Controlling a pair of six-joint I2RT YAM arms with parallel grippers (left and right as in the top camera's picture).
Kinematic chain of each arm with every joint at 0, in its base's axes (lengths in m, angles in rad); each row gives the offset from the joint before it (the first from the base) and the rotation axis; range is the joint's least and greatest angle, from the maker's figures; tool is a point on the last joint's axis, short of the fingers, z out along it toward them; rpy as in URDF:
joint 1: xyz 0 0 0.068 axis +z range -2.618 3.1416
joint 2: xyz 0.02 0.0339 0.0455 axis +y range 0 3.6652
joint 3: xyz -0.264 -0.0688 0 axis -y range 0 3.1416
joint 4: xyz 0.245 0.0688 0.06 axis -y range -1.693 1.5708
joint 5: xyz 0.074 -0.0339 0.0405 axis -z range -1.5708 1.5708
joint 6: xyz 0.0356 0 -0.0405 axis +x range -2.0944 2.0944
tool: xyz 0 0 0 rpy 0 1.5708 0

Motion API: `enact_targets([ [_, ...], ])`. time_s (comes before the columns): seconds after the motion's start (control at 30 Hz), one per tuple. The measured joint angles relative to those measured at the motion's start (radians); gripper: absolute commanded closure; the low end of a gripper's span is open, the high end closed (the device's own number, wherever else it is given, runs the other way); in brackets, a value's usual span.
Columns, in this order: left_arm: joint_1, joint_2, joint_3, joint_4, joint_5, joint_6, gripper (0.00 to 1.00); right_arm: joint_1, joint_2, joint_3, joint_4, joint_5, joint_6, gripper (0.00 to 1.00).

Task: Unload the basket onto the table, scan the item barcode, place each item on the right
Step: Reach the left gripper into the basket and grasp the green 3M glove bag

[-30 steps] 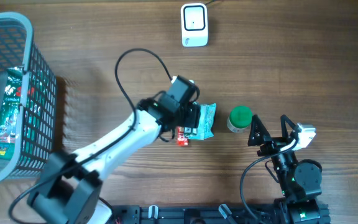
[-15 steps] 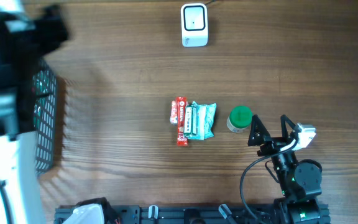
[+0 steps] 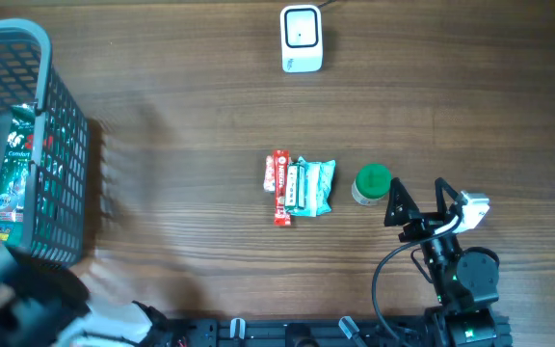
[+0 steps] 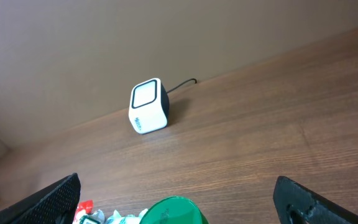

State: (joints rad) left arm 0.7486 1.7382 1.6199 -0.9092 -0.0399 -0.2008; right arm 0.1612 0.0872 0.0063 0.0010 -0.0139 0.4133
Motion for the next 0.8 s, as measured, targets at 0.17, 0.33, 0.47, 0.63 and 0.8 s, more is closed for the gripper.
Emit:
enact_targets([
  [0.17, 0.005, 0.205, -0.013, -0.072, 0.024, 0.048, 0.04, 0.000, 0.000, 0.000, 0.000, 0.000, 0.000, 0.00],
  [0.33, 0.003, 0.327, -0.014, -0.097, 0.114, 0.129, 0.03, 0.000, 0.000, 0.000, 0.000, 0.000, 0.000, 0.00],
  [0.47, 0.002, 0.355, -0.014, -0.099, 0.125, 0.160, 0.02, 0.000, 0.000, 0.000, 0.000, 0.000, 0.000, 0.00],
  [0.63, -0.002, 0.355, -0.014, -0.100, 0.128, 0.171, 0.00, 0.000, 0.000, 0.000, 0.000, 0.000, 0.000, 0.00],
  [0.8, -0.014, 0.354, -0.027, -0.072, 0.117, 0.171, 0.04, 0.000, 0.000, 0.000, 0.000, 0.000, 0.000, 0.00],
])
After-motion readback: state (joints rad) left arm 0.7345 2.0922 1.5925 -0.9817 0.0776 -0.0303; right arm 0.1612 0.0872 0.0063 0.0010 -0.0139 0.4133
